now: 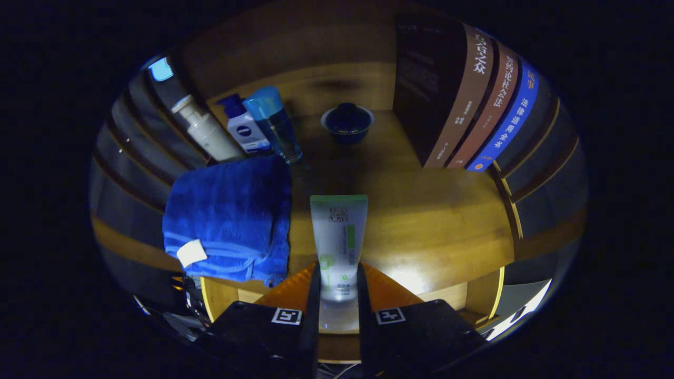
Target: Pull open the drawer, take out the items inside it, and place them on the countertop above the cabinet.
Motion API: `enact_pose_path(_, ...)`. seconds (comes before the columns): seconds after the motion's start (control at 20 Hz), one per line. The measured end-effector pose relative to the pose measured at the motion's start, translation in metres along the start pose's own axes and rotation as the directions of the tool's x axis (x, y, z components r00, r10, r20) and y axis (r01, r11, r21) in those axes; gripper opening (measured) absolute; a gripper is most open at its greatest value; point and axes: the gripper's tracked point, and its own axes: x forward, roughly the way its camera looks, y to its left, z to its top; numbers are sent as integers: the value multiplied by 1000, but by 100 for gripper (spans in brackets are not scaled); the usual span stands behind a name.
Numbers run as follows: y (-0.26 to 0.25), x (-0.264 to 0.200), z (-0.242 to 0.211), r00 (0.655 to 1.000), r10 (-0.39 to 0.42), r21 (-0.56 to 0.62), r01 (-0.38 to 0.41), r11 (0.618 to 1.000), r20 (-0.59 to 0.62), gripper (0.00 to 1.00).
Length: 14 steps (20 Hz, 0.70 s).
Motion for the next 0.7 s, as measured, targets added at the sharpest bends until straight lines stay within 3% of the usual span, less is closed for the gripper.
enact_pose_path(0.35, -10, 20, 12, 998, -56, 24, 56, 998, 17, 36)
enact_pose_path(0.55, -14, 21, 17, 997, -65, 20, 64, 998, 44, 44)
enact_pose_path(0.7, -12, 16, 21, 997, -45, 29, 43, 999, 65, 60)
